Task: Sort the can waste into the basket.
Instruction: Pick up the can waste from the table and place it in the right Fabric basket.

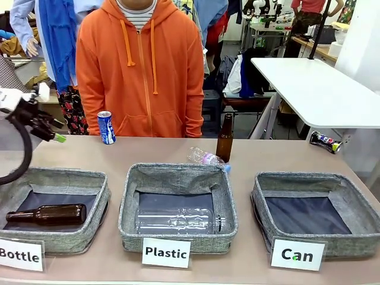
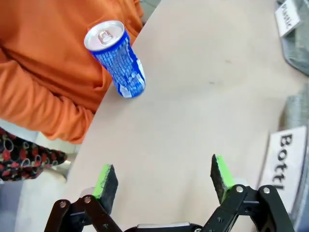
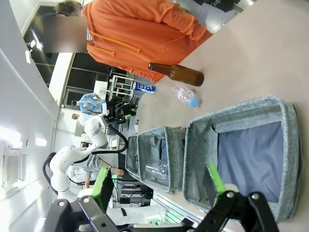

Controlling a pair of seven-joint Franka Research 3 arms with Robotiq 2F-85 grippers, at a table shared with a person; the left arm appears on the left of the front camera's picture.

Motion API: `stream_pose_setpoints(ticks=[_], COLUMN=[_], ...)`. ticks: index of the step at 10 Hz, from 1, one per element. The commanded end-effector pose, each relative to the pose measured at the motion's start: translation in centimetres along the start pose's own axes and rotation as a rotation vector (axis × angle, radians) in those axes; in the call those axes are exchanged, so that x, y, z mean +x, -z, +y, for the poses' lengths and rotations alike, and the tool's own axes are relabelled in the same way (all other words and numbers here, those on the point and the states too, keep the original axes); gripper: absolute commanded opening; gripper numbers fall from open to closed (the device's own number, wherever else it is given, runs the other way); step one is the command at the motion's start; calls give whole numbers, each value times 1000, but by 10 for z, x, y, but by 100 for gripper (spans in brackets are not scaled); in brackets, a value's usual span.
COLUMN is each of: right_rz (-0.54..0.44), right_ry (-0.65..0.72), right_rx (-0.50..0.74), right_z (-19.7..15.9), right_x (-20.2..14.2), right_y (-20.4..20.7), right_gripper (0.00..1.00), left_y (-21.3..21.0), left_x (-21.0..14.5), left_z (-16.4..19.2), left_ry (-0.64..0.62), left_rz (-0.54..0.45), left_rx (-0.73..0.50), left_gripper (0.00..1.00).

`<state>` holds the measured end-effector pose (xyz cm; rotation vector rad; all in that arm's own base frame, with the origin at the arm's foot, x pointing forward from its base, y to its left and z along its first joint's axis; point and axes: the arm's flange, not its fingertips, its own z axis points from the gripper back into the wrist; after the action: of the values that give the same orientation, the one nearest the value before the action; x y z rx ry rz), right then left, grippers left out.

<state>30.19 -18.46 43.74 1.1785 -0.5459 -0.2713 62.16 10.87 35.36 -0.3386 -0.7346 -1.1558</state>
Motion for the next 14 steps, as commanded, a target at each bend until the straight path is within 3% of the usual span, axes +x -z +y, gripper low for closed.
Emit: stream_pose_setpoints(ticks=[1,3,6,7,9,11,14], right_rz=[-11,-11,-11,-11,-11,-11,-11], right_ry=[-16,-16,-16,-16,-16,-16,-16], right_rx=[17,17,17,17,17,17,17], right_z=[1,1,1,1,1,1,1], right_x=[3,3,3,3,3,3,3], right_y=[0,0,0,0,0,0,0], right_gripper=[100,100,100,100,100,100,100], left_y=[19,45,53,64,64,72,95], left_x=[7,20,51,32,32,35,35], left_z=[16,39,78,37,37,60,86], left_ry=[33,49,-76,31,31,-8,-55], left_rz=[-35,-71,-139,-85,-85,-138,-198], left_rx=[30,-101,-268,-159,-159,-227,-185], left_gripper=[100,100,100,100,100,100,100])
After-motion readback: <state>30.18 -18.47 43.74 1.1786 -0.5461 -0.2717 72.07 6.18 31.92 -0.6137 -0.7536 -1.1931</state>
